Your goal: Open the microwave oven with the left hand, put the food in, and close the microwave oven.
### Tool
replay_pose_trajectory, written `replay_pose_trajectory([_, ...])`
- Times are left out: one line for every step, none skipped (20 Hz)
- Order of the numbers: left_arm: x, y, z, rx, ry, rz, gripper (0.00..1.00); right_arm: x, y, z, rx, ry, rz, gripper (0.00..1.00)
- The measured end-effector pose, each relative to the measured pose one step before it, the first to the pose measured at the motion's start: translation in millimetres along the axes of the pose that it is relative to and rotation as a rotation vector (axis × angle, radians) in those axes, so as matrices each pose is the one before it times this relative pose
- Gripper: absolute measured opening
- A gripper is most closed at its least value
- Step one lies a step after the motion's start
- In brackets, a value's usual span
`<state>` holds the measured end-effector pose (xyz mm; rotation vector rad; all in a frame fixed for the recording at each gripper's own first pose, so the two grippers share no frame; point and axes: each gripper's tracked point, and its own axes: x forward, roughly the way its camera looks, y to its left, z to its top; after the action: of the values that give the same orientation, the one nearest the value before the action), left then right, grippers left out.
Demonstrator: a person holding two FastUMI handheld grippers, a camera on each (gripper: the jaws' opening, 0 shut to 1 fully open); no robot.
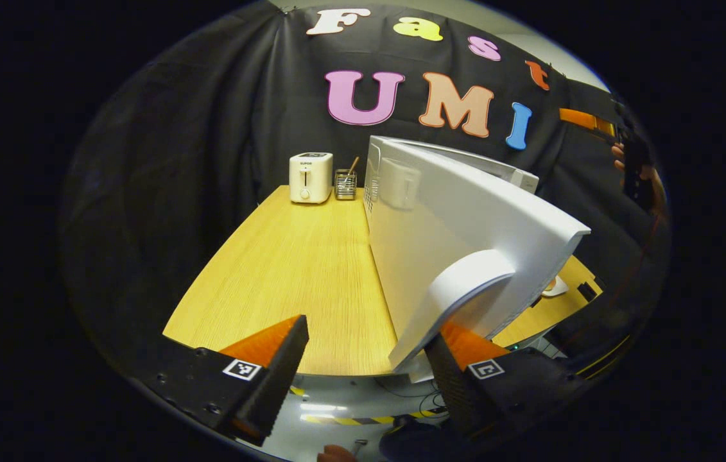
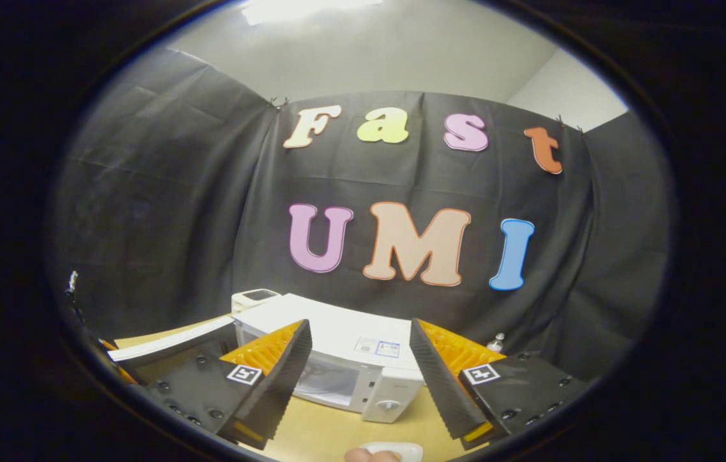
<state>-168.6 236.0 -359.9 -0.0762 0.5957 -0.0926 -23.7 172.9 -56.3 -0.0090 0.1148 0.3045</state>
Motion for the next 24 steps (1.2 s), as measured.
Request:
replay_pose_trajectory([1.22,-0.53,1.95,0.01795,-0.00931,0.00620,1.00,-0.47,1.03,-1.25,-0.00259,-0.00017,-0.00156,0.97])
replay_pose_trajectory([0.70,-1.76,-1.20,0.00526,0.01223,0.00104,1.00,-1.41,0.59,0.45,-0.00011,-0.00047,-0.00192,0.97])
replay_pose_trajectory([-1.30,-1.62,-0.17,0.00171,0.00230,-0.00366,1.00,-1.59,0.87,-0.22,0.00026,0.00077,-0.00080,0.97])
replay_pose_trajectory([-0.65,-1.78,0.61,0.00905,0.00544,0.00269,1.00,-0.80,-0.18,-0.25,-0.00199,0.00082,-0.00312,0.97])
replay_pose_trajectory([-0.40,-2.37,0.11,0.00992,0.00216,-0.00146,1.00,-1.61,-1.10,-0.31,-0.00281,-0.00095,-0.00329,0.97])
replay_pose_trajectory([-1.21,-1.92,0.88,0.01088,0.00288,0.00068,1.00,-1.50,-2.44,-0.87,-0.00191,0.00042,-0.00523,0.97])
replay_pose_trajectory([-1.83,-1.99,-1.04,0.01248,0.00088,0.00116,1.00,-0.56,-1.94,-1.66,-0.00109,0.00244,-0.00591,0.97])
replay_pose_trajectory([-3.92,-1.37,1.19,0.01529,-0.00613,0.00315,1.00,-1.62,-2.76,-0.96,-0.00119,0.00400,-0.00518,0.97])
replay_pose_trajectory([-5.51,0.43,4.84,0.01392,-0.01546,0.00388,1.00,-1.05,-1.69,-2.09,-0.00173,0.00410,-0.00494,0.97])
replay_pose_trajectory([-5.41,0.94,4.78,0.00566,-0.01219,0.00290,1.00,-0.33,-2.85,-1.82,-0.00270,0.00564,-0.00314,0.97])
replay_pose_trajectory([-5.01,0.27,0.01,-0.00366,-0.00116,0.00400,1.00,-0.83,-1.86,-4.49,-0.00052,0.00788,-0.00185,0.97])
replay_pose_trajectory([-4.56,0.31,1.36,-0.00497,-0.00109,0.00489,1.00,0.65,-2.30,-4.22,0.00219,0.00981,-0.00035,0.97])
replay_pose_trajectory([-6.18,-0.44,2.17,-0.00075,-0.00476,0.00737,1.00,0.17,-2.89,-5.09,0.00194,0.01162,-0.00257,0.97])
replay_pose_trajectory([-5.66,0.68,3.87,0.00453,-0.00580,0.01126,1.00,0.16,-2.77,-3.96,0.00111,0.00984,-0.00301,0.97])
replay_pose_trajectory([-8.11,0.32,3.93,0.00651,-0.00930,0.00947,1.00,-0.35,-3.38,-2.26,-0.00110,0.00696,-0.00658,0.97])
replay_pose_trajectory([-6.38,-0.02,7.02,0.00697,-0.01058,0.00832,1.00,-0.62,-3.70,-1.54,0.00036,0.00284,-0.00620,0.97])
replay_pose_trajectory([-7.73,0.54,9.07,0.00429,-0.01903,0.00687,1.00,0.05,-3.44,-3.15,0.00101,0.00390,-0.00560,0.97])
replay_pose_trajectory([-6.60,1.90,9.11,0.00242,-0.01276,0.01266,1.00,0.26,-2.02,-3.15,0.00179,0.00422,-0.00197,0.97])
replay_pose_trajectory([-3.81,3.61,10.53,-0.00154,-0.01717,0.01091,0.99,0.08,-2.03,-4.66,0.00202,0.00617,-0.00399,0.97])
replay_pose_trajectory([-4.39,1.77,15.52,-0.00602,-0.02713,0.00815,0.99,0.44,-3.03,-3.86,0.00217,0.00487,-0.00435,0.97])
replay_pose_trajectory([-4.55,0.29,23.37,-0.01063,-0.04286,0.00226,0.99,-0.40,-2.56,-3.54,0.00213,0.00414,-0.00378,0.97])
replay_pose_trajectory([-1.41,-0.78,18.62,-0.00348,-0.03042,0.00258,0.98,-0.12,-2.67,-3.58,0.00375,0.00295,-0.00483,0.97])
replay_pose_trajectory([0.53,-0.30,21.10,0.00146,-0.04676,0.00601,1.00,1.39,-2.99,-5.10,0.00387,0.00505,-0.00477,0.97])
replay_pose_trajectory([0.66,-1.04,17.47,0.00654,-0.03479,0.00532,0.98,1.25,-3.40,-4.99,0.00451,0.00591,-0.00662,0.97])
